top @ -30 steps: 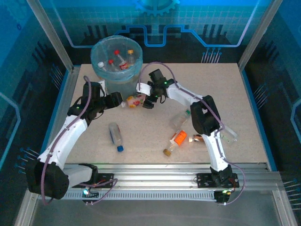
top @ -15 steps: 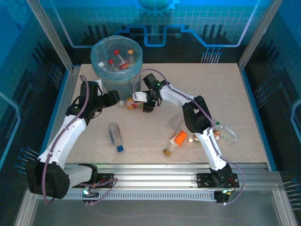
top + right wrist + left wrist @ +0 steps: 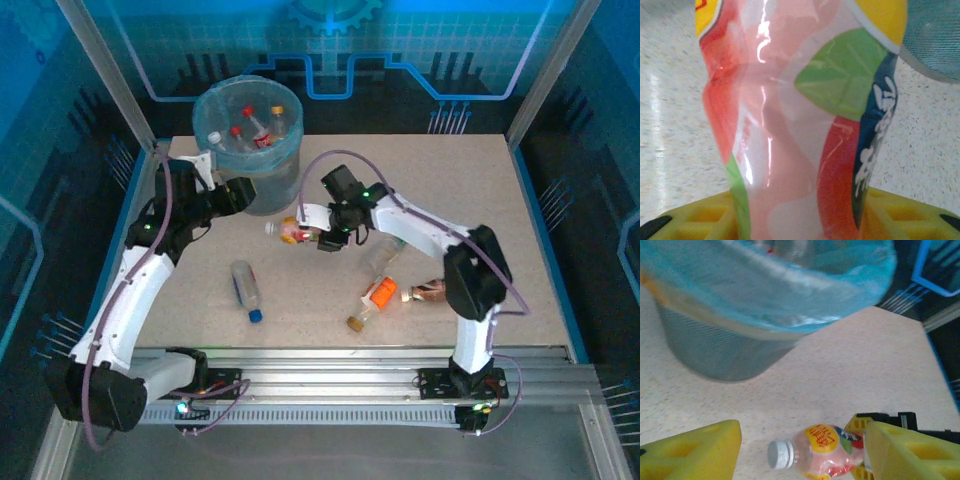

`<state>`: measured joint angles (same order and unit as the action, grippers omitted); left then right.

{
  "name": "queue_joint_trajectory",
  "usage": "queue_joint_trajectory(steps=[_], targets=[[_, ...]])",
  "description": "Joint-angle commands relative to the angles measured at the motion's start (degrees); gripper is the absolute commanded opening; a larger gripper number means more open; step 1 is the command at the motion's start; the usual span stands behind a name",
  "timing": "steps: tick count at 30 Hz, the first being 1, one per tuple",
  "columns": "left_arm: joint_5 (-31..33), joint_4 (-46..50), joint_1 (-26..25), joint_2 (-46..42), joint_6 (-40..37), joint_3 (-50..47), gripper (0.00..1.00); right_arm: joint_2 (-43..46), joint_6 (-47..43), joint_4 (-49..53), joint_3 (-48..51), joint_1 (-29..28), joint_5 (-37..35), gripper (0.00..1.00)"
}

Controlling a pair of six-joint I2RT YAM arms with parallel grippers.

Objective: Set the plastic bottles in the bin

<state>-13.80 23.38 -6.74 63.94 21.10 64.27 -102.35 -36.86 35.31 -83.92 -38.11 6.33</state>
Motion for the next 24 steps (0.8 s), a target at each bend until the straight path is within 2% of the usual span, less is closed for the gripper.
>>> queue_joint_trajectory(steps=[1, 8, 15, 21, 24], targets=[[-8.58, -2.34, -1.26, -0.59, 0.88, 0.55, 0.68, 6.52, 11.58, -2.08, 3.87, -0.14, -0.05, 0.45], [-15.59, -5.12, -5.22, 4.2, 3.77, 2.59, 0.68, 17.62, 18.97, -6.3, 9.46, 0.0, 6.56, 0.45], [-18.77, -5.92, -6.86, 9.12, 8.05, 4.5, 0.65, 21.18, 22.59, -7.0, 9.68, 0.08, 7.8, 0.46], [-19.47, -6.94, -8.06, 10.31, 12.38, 4.64, 0.42, 24.68, 25.06, -9.37, 13.63, -0.03, 7.18, 0.47], [-18.92, -7.82, -8.95, 9.38, 14.51, 4.06, 0.34, 26.59, 26.08, -10.88, 16.31, -0.04, 6.5, 0.48]])
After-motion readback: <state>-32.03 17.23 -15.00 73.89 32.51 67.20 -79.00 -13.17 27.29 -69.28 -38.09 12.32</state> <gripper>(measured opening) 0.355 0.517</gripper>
